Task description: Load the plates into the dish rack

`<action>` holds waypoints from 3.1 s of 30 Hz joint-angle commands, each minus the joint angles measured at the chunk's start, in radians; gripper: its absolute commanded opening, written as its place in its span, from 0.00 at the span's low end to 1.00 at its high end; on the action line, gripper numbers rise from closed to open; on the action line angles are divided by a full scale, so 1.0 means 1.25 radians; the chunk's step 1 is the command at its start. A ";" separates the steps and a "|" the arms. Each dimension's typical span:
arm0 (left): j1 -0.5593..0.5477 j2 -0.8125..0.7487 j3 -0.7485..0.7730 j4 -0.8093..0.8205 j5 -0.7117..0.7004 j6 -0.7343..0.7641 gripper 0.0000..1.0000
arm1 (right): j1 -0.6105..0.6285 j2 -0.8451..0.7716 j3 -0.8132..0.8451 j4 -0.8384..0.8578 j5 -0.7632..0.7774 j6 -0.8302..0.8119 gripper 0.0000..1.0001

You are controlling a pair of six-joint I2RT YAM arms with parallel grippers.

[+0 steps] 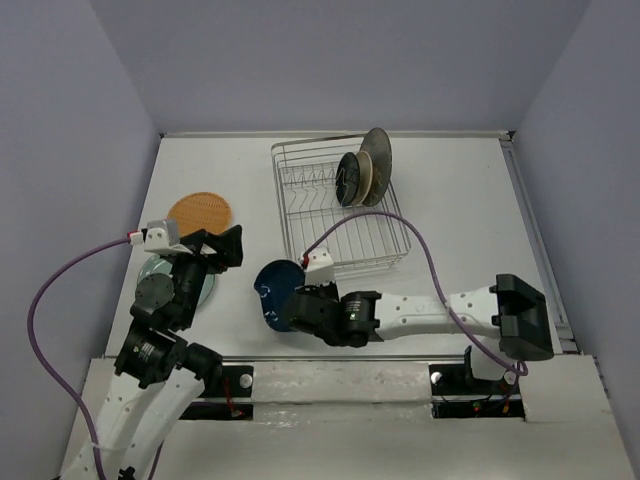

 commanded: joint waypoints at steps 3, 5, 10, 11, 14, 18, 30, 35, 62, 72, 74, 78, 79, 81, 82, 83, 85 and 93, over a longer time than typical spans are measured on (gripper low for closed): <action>0.011 -0.029 0.029 0.028 -0.062 -0.004 0.99 | -0.095 -0.131 0.155 -0.091 0.263 -0.180 0.07; 0.011 -0.028 0.028 0.029 -0.052 -0.005 0.99 | -0.147 -0.138 0.178 -0.066 0.302 -0.270 0.07; 0.011 -0.028 0.024 0.038 -0.011 -0.005 0.99 | -0.303 -0.126 0.201 0.125 0.255 -0.501 0.07; 0.011 -0.028 0.024 0.038 -0.007 -0.005 0.99 | -0.318 -0.123 0.208 0.152 0.235 -0.550 0.07; 0.011 -0.028 0.021 0.044 0.010 -0.006 0.99 | -0.375 -0.098 0.250 0.266 0.230 -0.667 0.07; 0.004 -0.021 0.019 0.048 0.031 -0.007 0.99 | -0.413 0.006 0.325 0.478 0.253 -0.884 0.07; -0.020 -0.018 0.019 0.048 0.046 -0.006 0.99 | -0.466 0.372 0.544 1.154 0.272 -1.646 0.07; -0.027 -0.018 0.021 0.047 0.045 -0.006 0.99 | -0.475 0.423 0.591 1.090 0.267 -1.610 0.07; -0.032 -0.003 0.019 0.048 0.046 -0.010 0.99 | -0.475 0.385 0.406 0.611 0.274 -0.991 0.07; -0.011 0.070 0.024 0.033 0.054 -0.030 0.99 | -0.475 0.325 0.385 0.287 0.208 -0.563 0.16; 0.001 0.090 0.028 0.027 0.058 -0.034 0.99 | -0.475 0.303 0.375 0.231 0.175 -0.472 0.35; 0.016 0.133 0.035 0.017 0.063 -0.034 0.99 | -0.475 0.246 0.346 0.185 0.095 -0.362 0.61; 0.016 0.140 0.037 0.015 0.063 -0.037 0.99 | -0.475 0.235 0.337 0.184 0.085 -0.356 0.62; 0.017 0.155 0.037 0.012 0.061 -0.044 0.99 | -0.475 0.212 0.334 0.182 0.067 -0.346 0.64; 0.018 0.161 0.038 0.012 0.057 -0.045 0.99 | -0.475 0.187 0.332 0.183 0.051 -0.346 0.66; 0.018 0.166 0.039 0.010 0.053 -0.046 0.99 | -0.475 0.175 0.331 0.183 0.041 -0.348 0.69; 0.018 0.185 0.048 -0.001 0.037 -0.042 0.99 | -0.475 0.147 0.329 0.178 0.026 -0.354 0.75; 0.110 0.295 0.070 -0.017 0.032 -0.043 0.99 | -0.475 -0.085 0.167 0.238 -0.201 -0.350 0.76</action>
